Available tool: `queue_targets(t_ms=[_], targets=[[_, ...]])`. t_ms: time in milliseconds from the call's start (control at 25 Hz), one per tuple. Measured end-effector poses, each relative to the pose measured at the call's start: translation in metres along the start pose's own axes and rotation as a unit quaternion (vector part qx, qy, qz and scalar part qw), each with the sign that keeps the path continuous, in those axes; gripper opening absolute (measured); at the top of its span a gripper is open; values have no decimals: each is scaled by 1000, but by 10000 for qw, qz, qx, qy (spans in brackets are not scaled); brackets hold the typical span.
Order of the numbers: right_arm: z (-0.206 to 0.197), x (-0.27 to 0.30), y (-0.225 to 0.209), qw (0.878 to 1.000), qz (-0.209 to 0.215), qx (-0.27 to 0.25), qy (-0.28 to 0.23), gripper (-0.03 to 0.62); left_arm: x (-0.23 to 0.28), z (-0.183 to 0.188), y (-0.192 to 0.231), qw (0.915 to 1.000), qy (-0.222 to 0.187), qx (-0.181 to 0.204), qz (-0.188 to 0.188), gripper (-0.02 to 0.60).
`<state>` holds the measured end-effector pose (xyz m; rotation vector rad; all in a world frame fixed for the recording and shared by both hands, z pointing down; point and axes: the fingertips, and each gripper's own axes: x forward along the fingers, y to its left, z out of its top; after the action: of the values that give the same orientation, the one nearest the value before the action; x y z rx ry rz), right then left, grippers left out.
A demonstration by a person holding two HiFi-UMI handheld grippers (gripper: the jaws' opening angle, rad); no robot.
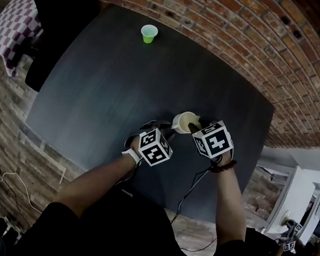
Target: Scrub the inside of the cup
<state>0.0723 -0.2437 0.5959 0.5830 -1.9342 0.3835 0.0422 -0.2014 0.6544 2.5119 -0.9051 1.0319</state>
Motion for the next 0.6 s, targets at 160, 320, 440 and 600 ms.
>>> queue_targets(t_ms=[160, 320, 440, 600], targets=[[-2, 21, 3, 9996, 174, 95, 178, 91, 4, -2, 2, 10000, 39, 55, 44, 117], [-11, 51, -2, 9978, 195, 16, 639, 91, 3, -2, 2, 9999, 49, 29, 113, 116], [-13, 58, 1, 9965, 326, -55, 774, 89, 3, 2, -1, 9999, 57, 85, 104, 116], [-11, 51, 4, 9960, 590, 263, 615, 90, 1, 4, -1, 9999, 56, 110, 119, 116]])
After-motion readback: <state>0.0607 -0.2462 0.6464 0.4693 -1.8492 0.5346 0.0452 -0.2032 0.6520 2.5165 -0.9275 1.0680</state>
